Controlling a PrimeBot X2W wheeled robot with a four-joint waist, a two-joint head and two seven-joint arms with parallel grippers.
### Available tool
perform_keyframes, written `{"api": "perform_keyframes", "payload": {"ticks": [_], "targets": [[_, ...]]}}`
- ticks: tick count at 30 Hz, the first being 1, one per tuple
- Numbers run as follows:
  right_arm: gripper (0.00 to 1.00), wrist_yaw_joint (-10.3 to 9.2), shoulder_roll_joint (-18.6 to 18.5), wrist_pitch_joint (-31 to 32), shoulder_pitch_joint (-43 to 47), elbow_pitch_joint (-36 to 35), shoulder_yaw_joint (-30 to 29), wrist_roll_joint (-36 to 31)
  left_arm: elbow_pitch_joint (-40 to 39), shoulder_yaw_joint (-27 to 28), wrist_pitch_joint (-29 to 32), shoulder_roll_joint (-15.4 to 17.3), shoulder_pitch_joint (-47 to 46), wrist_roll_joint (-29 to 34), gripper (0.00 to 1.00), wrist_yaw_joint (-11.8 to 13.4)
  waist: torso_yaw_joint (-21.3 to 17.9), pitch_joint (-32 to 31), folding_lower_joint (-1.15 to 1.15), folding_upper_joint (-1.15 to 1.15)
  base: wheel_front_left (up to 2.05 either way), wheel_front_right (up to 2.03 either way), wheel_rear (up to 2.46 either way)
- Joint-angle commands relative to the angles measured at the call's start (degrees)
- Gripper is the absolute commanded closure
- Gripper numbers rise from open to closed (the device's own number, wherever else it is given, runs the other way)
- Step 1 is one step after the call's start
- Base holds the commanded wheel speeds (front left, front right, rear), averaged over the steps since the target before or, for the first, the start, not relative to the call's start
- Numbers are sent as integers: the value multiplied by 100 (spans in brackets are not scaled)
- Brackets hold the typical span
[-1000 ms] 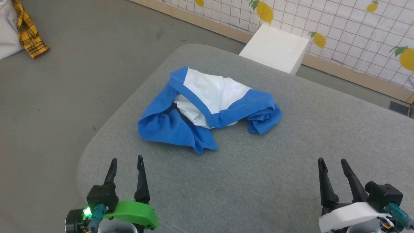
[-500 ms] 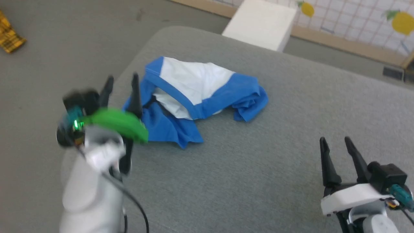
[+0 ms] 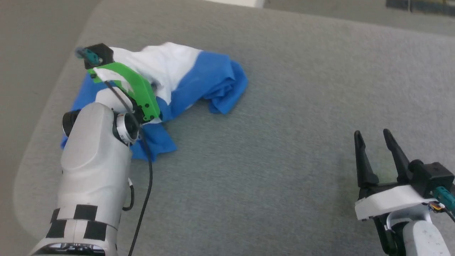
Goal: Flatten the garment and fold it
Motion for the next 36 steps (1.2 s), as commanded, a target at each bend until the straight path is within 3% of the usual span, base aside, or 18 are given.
{"api": "perform_keyframes", "payload": {"ticks": [1, 8, 9, 11, 14, 15, 23, 29, 35, 36], "targets": [[0, -9, -3, -7, -112, -55, -17, -34, 128, -67, 153, 36, -59, 78, 0, 74, -496, 550, -2, 0, 0, 0, 0], [0, -9, -3, -26, -183, -113, -42, -36, 691, -192, 886, -68, 284, 20, 0, 287, -567, 706, -2, 0, 0, 0, 0], [0, -9, -3, -30, -190, -99, -47, -35, 714, -187, 891, -78, 333, 2, 64, 299, -566, 703, -2, 0, 0, 0, 0], [0, -9, -3, -39, -196, -61, -58, -32, 670, -120, 716, -104, 418, -73, 100, 312, -540, 667, -2, 0, 0, 0, 0], [0, -9, -3, -43, -166, 5, -36, -19, 486, 109, 117, -113, 506, -244, 100, 296, -470, 525, -2, 0, 0, 0, 0], [0, -9, -3, -69, -119, 93, -22, 1, 192, 420, -573, -108, 465, -470, 100, 241, -372, 312, -2, 0, 0, 0, 0], [0, -9, -3, -213, -3, 496, 147, 207, -862, 619, -1948, 335, -151, -456, 100, -276, -339, -485, -2, 0, 0, 0, 0], [0, -9, -3, -371, 95, 894, 243, 438, -1597, 308, -1879, 387, -874, -425, 100, -685, -635, -1117, -2, 0, 0, 0, 0], [0, -9, -3, -488, 112, 1237, 328, 646, -1995, -72, -1673, 107, -1552, -529, 100, -975, -1132, -1494, -2, 0, 0, 0, 0], [0, -9, -3, -519, 111, 1425, 344, 651, -2041, -163, -1771, -15, -1824, -582, 100, -1037, -1408, -1588, -2, 0, 0, 0, 0]]}}
